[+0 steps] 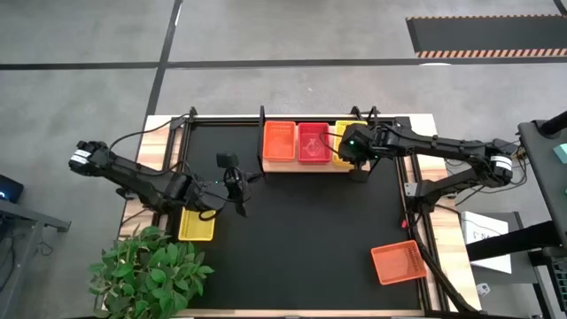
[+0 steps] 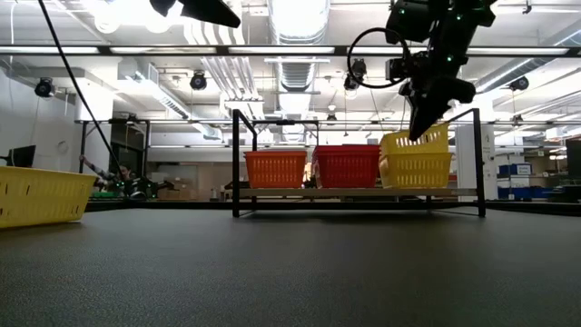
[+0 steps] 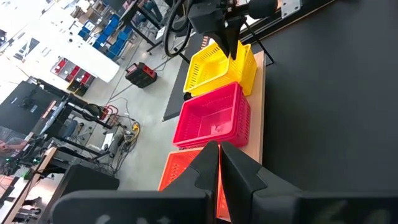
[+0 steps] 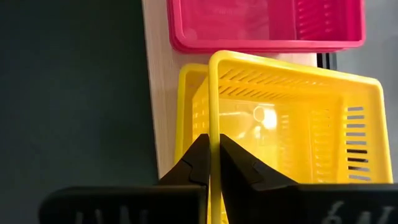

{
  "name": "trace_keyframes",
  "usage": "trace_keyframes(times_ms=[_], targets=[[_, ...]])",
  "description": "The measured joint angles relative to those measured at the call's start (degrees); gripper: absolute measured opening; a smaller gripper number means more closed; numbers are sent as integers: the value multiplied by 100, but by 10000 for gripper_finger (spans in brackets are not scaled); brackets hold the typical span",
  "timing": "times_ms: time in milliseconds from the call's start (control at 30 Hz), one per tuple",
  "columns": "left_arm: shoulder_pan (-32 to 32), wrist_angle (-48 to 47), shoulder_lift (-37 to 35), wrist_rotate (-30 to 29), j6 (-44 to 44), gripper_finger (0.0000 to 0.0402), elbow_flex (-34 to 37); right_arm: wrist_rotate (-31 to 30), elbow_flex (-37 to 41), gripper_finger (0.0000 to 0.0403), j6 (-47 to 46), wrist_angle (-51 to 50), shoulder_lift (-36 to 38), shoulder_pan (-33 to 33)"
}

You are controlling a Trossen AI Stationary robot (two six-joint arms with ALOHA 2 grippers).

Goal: Stack baskets on shelf by color
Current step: Stack the bottom yellow basket on top of the yellow basket on the shelf

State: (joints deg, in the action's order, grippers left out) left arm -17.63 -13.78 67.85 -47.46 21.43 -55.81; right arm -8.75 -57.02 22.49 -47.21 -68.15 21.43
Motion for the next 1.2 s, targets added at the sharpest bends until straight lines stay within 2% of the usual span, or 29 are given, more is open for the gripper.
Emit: trace_keyframes(times_ms=[367,600,800,967,1200], targets=[[0,0,-2,0,2,0,0,-29,3,71,111,36,-1,0],[0,-6,-4,0,2,0,15,-30,-603,94,-401,-875,1,-2],[0,7,-7,1,84,0,17,43,-836,65,-615,-593,-12,-17],[2,10,-7,1,176,0,20,614,-532,17,-314,-93,-32,-31],[2,9,-7,2,201,0,20,572,-364,9,-454,-630,-32,26]])
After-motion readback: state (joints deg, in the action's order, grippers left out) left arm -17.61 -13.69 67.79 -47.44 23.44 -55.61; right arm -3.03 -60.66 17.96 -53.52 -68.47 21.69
